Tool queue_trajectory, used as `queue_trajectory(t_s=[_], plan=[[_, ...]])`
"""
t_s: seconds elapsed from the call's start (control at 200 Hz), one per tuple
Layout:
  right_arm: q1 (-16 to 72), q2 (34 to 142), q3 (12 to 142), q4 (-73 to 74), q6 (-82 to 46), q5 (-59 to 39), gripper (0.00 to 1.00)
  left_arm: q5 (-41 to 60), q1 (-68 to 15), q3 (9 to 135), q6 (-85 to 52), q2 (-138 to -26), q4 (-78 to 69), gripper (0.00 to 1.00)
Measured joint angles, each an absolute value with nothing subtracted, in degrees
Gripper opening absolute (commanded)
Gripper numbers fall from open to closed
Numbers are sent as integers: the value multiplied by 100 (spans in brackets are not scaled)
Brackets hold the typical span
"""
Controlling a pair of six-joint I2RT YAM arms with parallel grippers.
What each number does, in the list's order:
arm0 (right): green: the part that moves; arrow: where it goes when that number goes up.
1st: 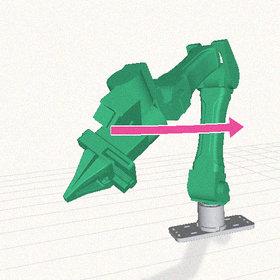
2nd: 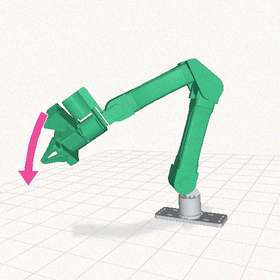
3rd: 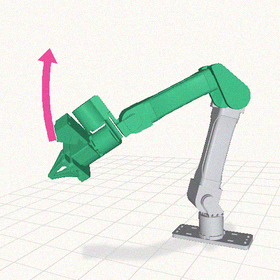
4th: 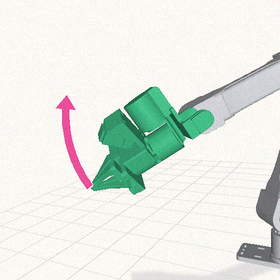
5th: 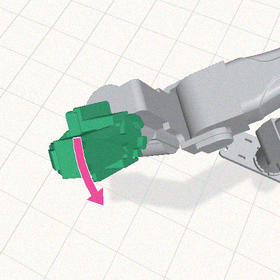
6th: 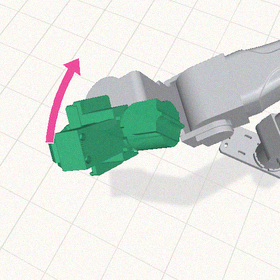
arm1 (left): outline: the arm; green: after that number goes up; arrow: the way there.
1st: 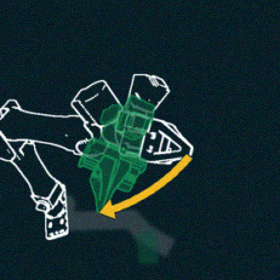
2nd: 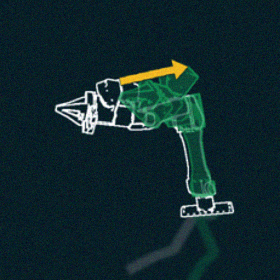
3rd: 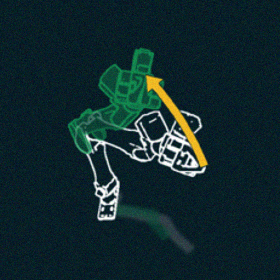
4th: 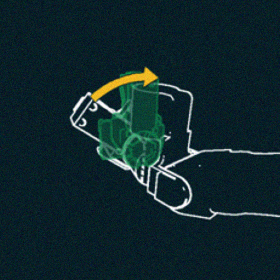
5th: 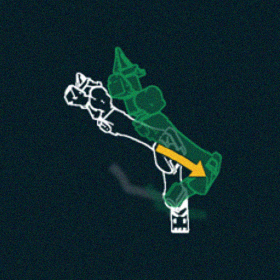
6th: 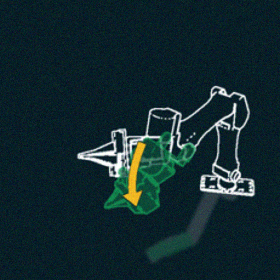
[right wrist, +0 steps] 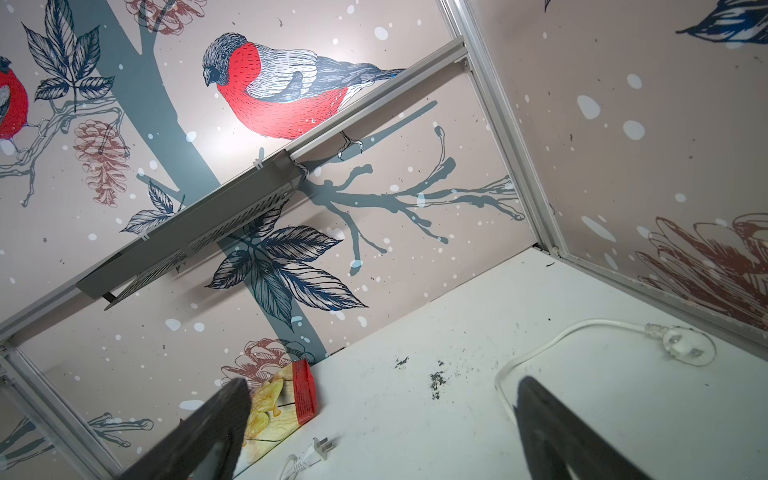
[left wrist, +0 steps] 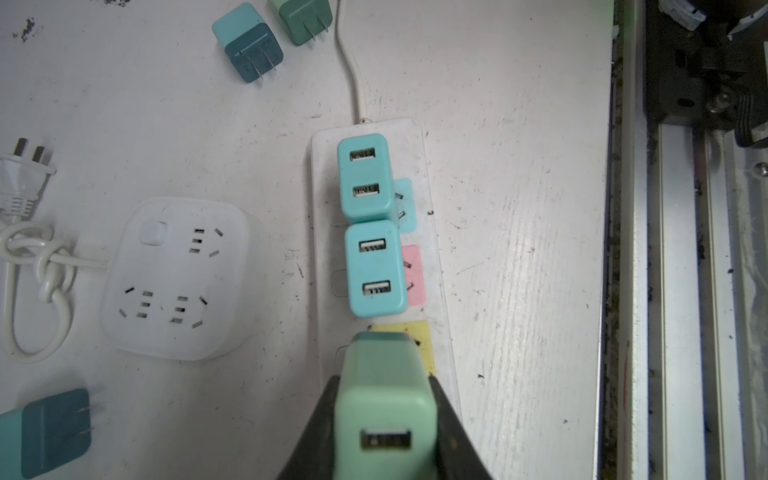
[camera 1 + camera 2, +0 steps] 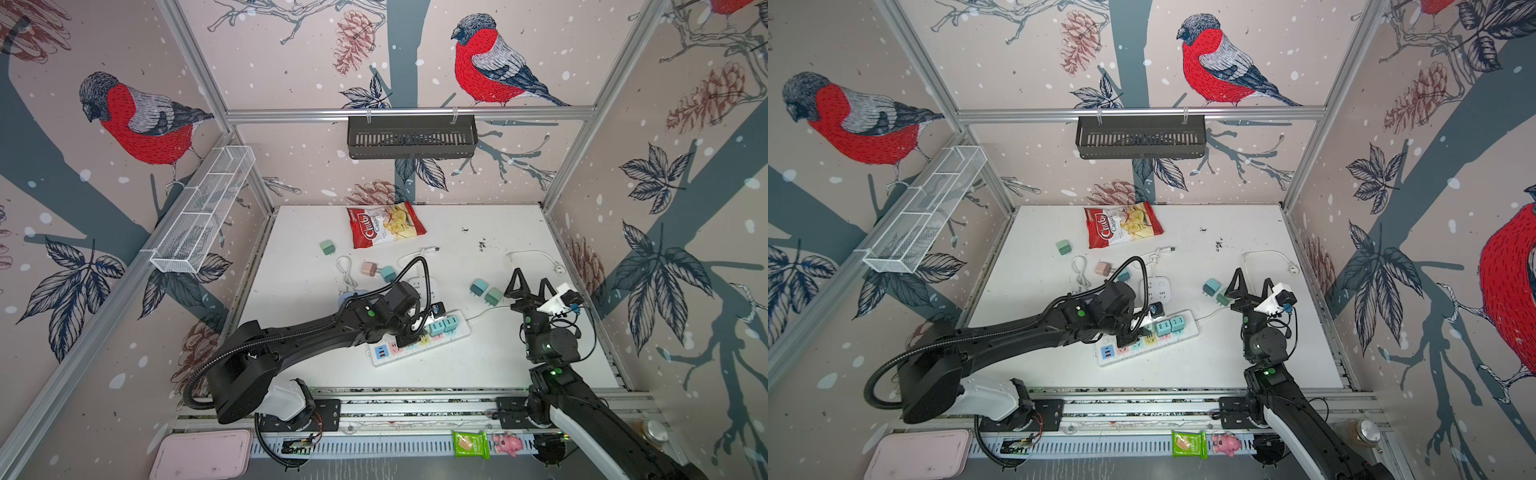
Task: Insert the plug
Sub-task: 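Carry the green adapter over the power strip beside the teal adapters with the left gripper, then lower the green adapter into the next socket with the left gripper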
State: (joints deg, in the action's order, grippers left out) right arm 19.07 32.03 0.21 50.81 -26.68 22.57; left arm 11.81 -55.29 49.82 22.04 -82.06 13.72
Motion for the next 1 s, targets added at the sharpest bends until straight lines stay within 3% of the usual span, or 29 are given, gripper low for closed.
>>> queue_trajectory(t_s=[1.001], plan=[[1844, 3210, 23, 4939, -2700, 2248, 100, 1188, -5529, 5142, 1990, -8796, 1466, 0]])
